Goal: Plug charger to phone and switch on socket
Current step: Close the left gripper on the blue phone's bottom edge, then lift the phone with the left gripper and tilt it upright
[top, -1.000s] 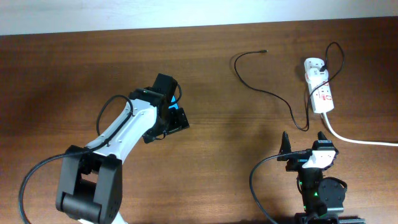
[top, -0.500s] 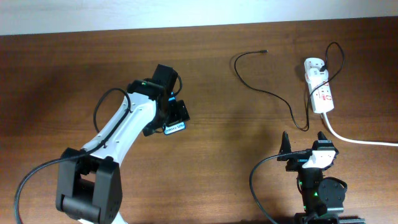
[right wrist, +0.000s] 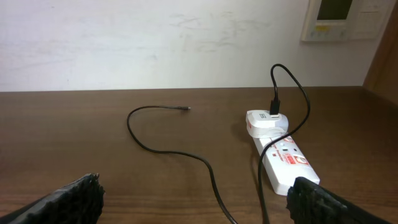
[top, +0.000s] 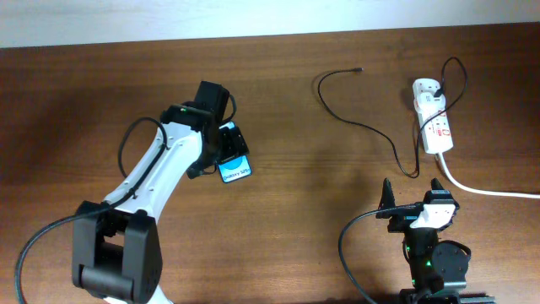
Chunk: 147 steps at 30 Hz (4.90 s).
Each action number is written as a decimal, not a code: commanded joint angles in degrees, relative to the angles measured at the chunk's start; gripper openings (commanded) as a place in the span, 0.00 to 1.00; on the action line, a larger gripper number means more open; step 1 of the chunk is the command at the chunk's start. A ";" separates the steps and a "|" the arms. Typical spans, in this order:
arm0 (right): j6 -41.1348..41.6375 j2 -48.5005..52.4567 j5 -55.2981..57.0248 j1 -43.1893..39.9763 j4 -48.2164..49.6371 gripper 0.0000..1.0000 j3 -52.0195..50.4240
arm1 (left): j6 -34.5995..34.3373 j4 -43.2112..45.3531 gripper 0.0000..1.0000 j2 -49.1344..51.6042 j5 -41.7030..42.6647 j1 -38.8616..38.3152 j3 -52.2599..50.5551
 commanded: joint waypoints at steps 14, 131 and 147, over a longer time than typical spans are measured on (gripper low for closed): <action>-0.33 -0.37 -0.13 0.02 -0.17 0.98 -0.52 | -0.31 -0.13 0.99 0.33 -0.85 0.09 0.87; -0.33 -0.37 -0.13 0.02 -0.17 0.98 -0.52 | 15.69 -42.14 0.58 22.73 45.68 0.96 44.61; -0.33 -0.37 -0.13 0.02 -0.17 0.98 -0.52 | 16.33 -42.14 0.58 22.73 50.88 1.57 44.61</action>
